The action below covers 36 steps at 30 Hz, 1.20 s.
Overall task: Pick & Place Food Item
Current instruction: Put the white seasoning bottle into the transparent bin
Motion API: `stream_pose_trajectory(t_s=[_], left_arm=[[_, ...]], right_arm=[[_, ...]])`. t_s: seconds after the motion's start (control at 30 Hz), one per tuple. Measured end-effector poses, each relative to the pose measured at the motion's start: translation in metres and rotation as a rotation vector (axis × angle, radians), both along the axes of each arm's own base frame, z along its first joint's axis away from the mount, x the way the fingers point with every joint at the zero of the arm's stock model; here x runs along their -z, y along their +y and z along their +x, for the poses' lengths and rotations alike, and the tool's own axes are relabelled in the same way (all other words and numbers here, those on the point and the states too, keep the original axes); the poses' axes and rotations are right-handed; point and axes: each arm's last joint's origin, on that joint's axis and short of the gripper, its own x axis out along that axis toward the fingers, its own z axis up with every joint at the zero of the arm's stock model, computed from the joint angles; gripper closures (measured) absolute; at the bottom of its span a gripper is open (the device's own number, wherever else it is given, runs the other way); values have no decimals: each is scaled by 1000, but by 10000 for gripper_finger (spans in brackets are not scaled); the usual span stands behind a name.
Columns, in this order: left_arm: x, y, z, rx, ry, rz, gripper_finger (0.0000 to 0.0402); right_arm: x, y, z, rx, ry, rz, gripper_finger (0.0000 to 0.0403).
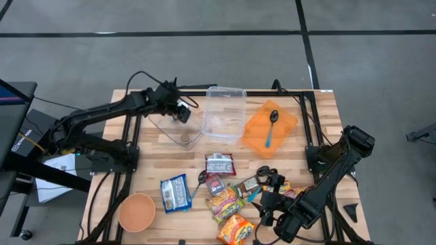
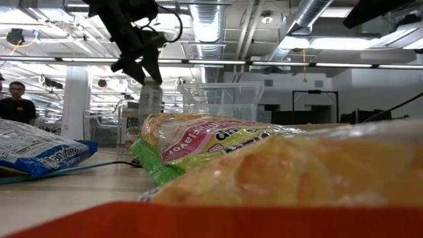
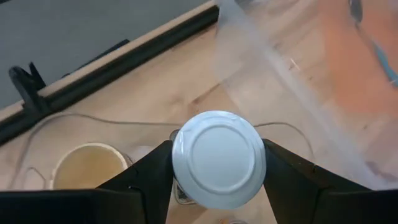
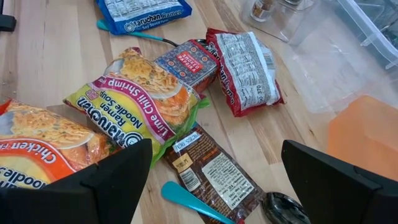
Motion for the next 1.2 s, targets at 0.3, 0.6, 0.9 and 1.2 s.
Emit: stream_pose_trajectory(t_s=[0.3, 0.6, 0.9, 1.2], left_arm=[[27, 0, -1, 4, -20, -4, 203], [42, 0, 0, 29, -49, -4, 203], [42, 4, -1, 39, -48, 0, 203], [65, 0, -5, 59, -59, -25, 203]], right_arm=[[0, 0, 0, -1, 2, 2, 49], [2, 1, 1, 2, 3, -4, 49], [28, -1, 12, 15, 86, -105, 49], [21, -5, 11, 27, 70, -107, 49]])
